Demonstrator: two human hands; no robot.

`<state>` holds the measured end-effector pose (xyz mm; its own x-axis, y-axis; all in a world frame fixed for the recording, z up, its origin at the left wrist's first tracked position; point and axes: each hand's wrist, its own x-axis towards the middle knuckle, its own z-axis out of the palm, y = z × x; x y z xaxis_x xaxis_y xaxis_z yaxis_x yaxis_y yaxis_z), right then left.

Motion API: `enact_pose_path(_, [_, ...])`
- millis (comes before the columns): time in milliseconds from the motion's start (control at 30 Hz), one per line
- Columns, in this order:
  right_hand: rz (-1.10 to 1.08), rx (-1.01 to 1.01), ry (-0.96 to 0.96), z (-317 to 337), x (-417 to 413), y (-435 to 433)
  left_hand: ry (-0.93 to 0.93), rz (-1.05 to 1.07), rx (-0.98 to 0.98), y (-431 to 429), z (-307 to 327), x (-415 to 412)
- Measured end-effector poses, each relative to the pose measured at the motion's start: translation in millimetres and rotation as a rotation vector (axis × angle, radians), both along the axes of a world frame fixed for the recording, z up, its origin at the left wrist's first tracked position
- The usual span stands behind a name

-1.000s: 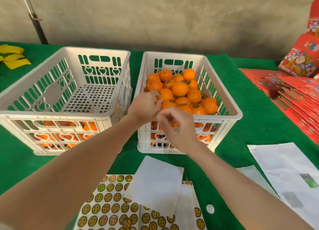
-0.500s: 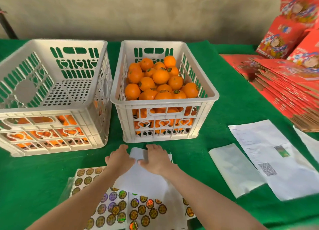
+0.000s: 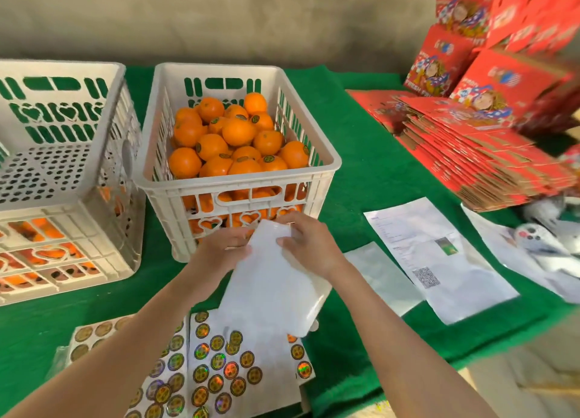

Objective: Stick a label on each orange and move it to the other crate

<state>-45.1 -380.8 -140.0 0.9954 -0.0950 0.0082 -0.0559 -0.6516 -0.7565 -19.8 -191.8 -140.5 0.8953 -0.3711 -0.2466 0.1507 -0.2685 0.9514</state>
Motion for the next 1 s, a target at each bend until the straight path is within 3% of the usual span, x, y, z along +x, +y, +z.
enact_pose_path(167, [-0.310, -0.271, 0.181, -1, -19, -87, -0.013, -0.001, 0.211, -26, -16, -9])
enact_pose_path(367, [-0.534, -0.382, 0.350, -30, -46, -137, -0.022, -0.145, 0.303, -31, -35, -11])
enact_pose_path(567, [-0.577, -0.557, 0.522, -54, -52, -145, -0.041, -0.164, 0.297, -30, -41, -5])
enact_pose_path(667, [-0.573, -0.593, 0.448, -56, -51, -132, -0.050, -0.156, 0.281, -24, -42, -2])
enact_pose_path(767, [-0.489, -0.598, 0.197, -55, -43, -99, -0.040, -0.135, 0.279, -16, -43, -1])
enact_pose_path(867, [-0.275, -0.502, -0.019, -51, -36, -47, -0.017, -0.106, 0.298, -5, -47, 1])
enact_pose_path(933, [-0.059, -0.411, -0.021, -50, -34, -12, -0.017, -0.105, 0.341, 4, -49, 2])
enact_pose_path(1000, [0.172, -0.365, 0.099, -54, -33, 18, -0.062, -0.117, 0.416, 16, -51, 2])
